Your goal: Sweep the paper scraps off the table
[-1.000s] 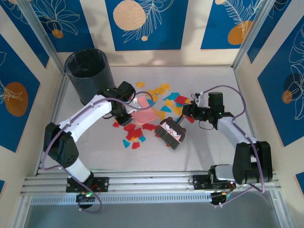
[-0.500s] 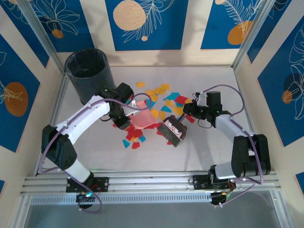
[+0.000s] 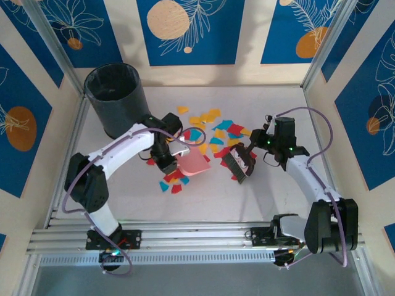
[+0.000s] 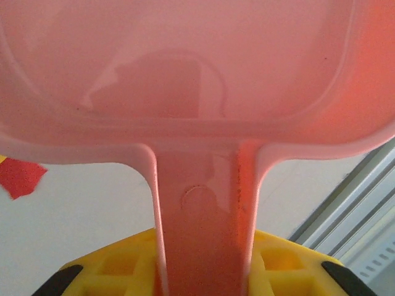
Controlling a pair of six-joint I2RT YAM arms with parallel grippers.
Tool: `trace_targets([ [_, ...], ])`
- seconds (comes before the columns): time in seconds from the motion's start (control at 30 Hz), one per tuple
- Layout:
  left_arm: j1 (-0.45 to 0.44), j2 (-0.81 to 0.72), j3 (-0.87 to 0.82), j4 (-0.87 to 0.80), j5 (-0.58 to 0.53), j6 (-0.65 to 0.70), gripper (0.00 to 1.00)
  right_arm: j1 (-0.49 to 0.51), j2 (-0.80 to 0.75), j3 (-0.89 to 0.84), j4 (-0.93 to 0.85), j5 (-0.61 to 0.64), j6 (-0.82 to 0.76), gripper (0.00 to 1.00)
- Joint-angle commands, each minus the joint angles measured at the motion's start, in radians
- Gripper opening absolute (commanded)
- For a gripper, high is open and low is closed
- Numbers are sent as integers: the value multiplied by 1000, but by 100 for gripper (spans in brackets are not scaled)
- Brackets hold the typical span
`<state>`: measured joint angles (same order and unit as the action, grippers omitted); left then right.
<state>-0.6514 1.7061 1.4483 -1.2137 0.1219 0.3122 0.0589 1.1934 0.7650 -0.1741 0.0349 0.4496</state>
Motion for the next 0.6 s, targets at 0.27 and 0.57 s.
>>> trace_targets([
  [0.27,-97,118,59,14,122,25,0,7,-185,50,-106,11,-38,0],
  [0.57,-138,183,78,17,116,23,0,91,-269,54,-173,365,-115,0],
])
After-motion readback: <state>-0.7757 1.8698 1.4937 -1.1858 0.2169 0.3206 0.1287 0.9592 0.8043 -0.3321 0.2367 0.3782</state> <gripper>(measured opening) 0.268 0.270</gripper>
